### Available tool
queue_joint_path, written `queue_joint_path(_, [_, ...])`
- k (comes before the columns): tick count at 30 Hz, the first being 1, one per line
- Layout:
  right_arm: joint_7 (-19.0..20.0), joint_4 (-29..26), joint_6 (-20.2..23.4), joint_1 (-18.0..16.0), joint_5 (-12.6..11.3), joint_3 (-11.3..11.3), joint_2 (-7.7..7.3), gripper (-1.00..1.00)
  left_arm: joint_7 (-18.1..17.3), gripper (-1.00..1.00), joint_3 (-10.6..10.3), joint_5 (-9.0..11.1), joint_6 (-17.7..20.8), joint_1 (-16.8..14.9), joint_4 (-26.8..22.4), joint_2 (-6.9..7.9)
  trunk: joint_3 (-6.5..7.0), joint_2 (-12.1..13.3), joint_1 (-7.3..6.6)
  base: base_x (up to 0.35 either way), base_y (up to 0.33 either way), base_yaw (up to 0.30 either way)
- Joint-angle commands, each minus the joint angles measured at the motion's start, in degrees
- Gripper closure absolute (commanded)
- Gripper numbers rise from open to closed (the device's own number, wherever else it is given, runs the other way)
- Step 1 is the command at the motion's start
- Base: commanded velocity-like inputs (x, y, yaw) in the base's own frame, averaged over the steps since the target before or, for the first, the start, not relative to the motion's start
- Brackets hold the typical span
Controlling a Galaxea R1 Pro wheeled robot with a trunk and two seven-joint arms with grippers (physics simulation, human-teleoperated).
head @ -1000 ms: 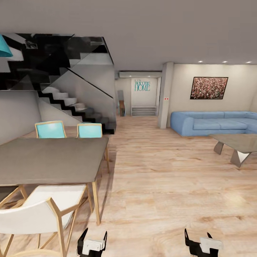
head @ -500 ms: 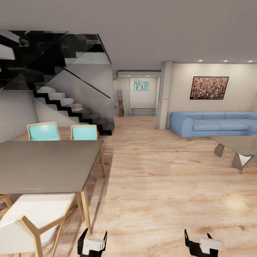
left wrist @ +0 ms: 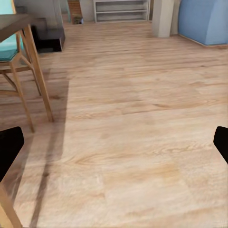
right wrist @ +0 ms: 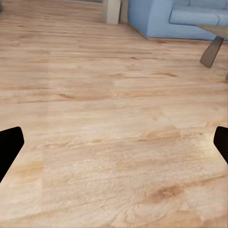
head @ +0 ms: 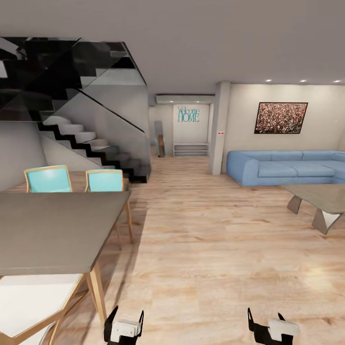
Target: Put the three can of soda from the living room inside the tash can in the kitchen.
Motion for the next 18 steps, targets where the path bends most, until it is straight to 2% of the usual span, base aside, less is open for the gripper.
queue_joint_path(1, [0.00,0.00,0.00,-0.01,0.01,-0.01,0.00,-1.00,0.00,-1.00,0.00,0.00,0.00,0.00,0.00,0.00,0.00,0.00,0.00,0.259,-0.192,0.000])
queue_joint_path(18, [0.01,0.09,0.01,-0.02,0.25,0.35,0.06,-1.00,0.00,-1.00,0.01,0.00,0.00,0.00,0.41,-0.01,0.00,0.00,0.00,0.263,-0.147,0.000])
